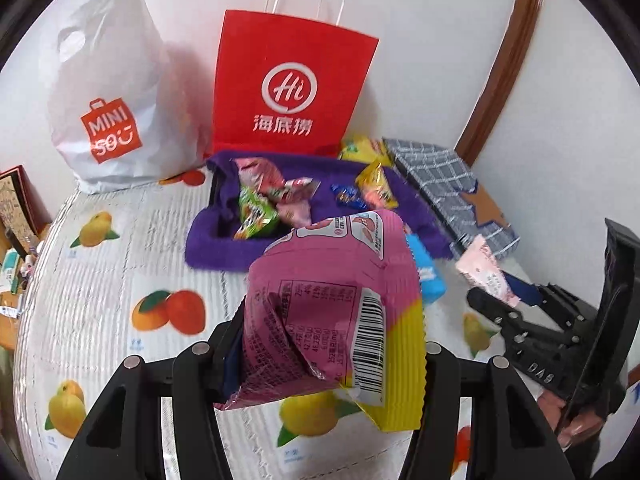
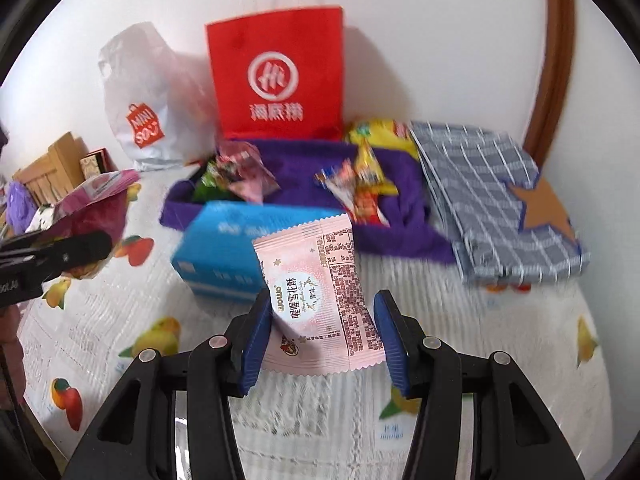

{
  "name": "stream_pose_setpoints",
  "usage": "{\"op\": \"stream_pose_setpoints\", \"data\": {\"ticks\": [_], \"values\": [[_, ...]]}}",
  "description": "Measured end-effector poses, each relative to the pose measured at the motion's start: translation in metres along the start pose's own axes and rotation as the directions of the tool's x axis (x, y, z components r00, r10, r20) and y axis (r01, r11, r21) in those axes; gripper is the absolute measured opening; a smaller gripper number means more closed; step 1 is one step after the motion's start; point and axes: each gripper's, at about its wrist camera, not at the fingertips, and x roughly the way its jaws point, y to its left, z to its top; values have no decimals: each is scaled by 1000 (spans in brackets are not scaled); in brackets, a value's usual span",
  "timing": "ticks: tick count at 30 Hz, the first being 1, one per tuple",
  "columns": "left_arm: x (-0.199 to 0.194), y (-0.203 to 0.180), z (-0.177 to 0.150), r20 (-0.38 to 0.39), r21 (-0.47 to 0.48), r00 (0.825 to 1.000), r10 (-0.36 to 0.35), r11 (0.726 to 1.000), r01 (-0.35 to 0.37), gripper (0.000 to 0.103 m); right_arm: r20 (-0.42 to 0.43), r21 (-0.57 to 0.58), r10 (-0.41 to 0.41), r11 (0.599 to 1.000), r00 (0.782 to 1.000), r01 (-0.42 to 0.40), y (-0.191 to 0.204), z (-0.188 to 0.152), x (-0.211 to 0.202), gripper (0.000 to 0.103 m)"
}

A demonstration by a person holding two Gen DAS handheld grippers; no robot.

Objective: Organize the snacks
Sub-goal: 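Carry the pink bag and pink wrapper over the purple towel with both tools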

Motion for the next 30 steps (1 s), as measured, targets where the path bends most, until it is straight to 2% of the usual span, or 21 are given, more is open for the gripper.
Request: {"op": "stream_pose_setpoints", "data": {"ticks": [7, 12, 16, 23, 30], "values": [[-7, -2, 33, 27, -3, 1000, 7, 1000, -7, 55, 7, -34, 8, 999, 1000, -8, 11, 38, 4, 51], [-8, 4, 62, 43, -21, 999, 15, 1000, -14, 55, 1, 2, 67, 998, 998, -67, 7, 64, 12, 51], [-2, 9, 85, 48, -37, 999, 26, 999, -24, 55, 17, 3, 63, 998, 998, -63, 7, 90, 20, 51], [17, 8, 123, 57, -13, 997, 56, 998, -56, 55, 47, -2, 58, 998, 997, -58, 4, 132, 35, 51], [52, 6, 156, 44, 7, 998, 46, 999, -47, 55, 38, 2, 30, 1000, 999, -30, -12, 160, 63, 51]]}}
